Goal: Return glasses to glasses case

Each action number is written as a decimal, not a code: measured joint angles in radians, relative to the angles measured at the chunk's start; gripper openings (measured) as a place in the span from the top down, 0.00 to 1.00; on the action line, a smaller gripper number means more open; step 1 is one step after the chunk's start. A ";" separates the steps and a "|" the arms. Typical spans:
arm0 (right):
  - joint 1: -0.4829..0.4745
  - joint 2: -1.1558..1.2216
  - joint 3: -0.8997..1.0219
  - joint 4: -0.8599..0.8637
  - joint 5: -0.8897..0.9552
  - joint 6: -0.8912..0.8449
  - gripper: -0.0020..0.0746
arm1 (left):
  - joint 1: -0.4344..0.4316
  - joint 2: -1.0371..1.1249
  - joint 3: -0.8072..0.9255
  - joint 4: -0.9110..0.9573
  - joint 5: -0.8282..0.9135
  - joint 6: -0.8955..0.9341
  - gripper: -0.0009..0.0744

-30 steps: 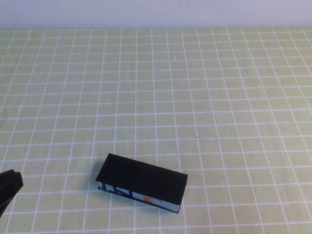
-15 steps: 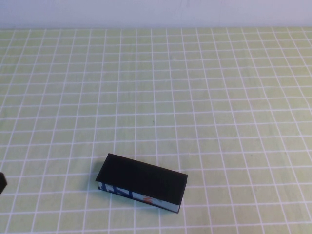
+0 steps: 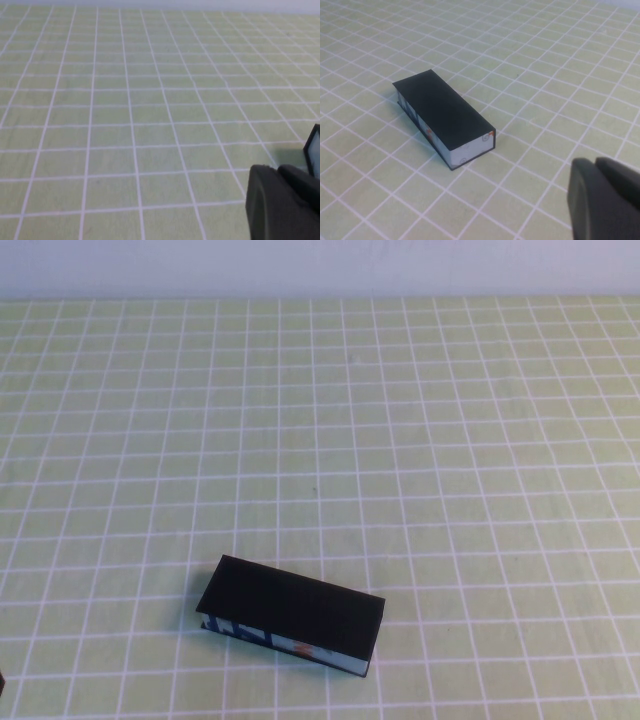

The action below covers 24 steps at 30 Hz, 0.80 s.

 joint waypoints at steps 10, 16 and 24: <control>0.000 0.000 0.005 0.000 0.000 0.000 1.00 | 0.012 0.000 0.004 -0.005 0.051 -0.010 0.99; 0.000 0.000 0.009 0.000 0.015 0.000 1.00 | 0.012 0.000 0.004 -0.005 0.051 -0.010 0.99; 0.000 0.000 0.009 0.000 0.017 0.000 1.00 | 0.012 0.000 0.004 -0.005 0.052 -0.010 0.99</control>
